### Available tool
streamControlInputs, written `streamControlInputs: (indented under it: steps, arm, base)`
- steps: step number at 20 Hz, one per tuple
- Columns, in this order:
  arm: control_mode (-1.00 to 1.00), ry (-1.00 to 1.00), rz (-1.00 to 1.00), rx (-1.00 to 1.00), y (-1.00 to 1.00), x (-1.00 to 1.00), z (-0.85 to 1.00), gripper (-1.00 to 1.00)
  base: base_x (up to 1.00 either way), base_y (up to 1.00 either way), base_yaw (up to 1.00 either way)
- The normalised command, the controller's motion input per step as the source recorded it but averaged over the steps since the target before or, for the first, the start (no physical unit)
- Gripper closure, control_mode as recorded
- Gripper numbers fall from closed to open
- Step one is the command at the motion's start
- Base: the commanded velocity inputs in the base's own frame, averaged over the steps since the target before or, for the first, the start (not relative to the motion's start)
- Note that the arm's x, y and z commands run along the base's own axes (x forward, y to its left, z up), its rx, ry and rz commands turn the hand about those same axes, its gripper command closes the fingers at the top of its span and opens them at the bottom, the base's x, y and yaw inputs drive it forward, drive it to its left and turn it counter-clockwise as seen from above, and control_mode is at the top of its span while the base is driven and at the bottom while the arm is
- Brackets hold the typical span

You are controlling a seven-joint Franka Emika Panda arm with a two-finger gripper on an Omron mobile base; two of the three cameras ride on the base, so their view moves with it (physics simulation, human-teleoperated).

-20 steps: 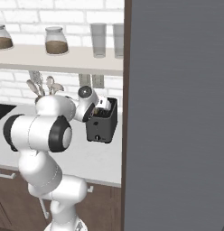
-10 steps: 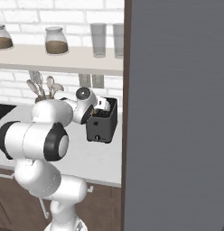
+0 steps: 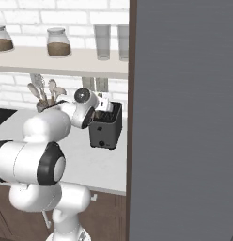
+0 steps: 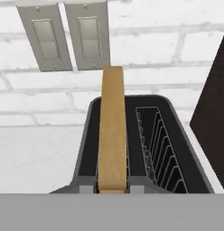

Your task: Start the toaster. Once the lever pops up, take the bread to the plate on the dining counter.

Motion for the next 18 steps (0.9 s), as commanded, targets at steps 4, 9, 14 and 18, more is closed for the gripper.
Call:
streamControlInputs:
  steps: [4, 9, 14, 18]
  arm:
    - [-1.0, -0.01, 0.0, 0.0, 0.0, -0.21, 0.47, 1.0]
    - [-1.0, 0.0, 0.0, 0.0, 0.0, -0.21, 0.35, 1.0]
    - [-1.0, 0.0, 0.0, 0.0, 0.0, -0.5, 0.14, 1.0]
    - [-1.0, 0.01, 0.0, -0.01, 0.0, -0.73, 0.0, 1.0]
  base:
    - [0.0, 0.0, 0.0]
    - [0.0, 0.0, 0.0]
    - [0.0, 0.0, 0.0]
    - [0.0, 0.0, 0.0]
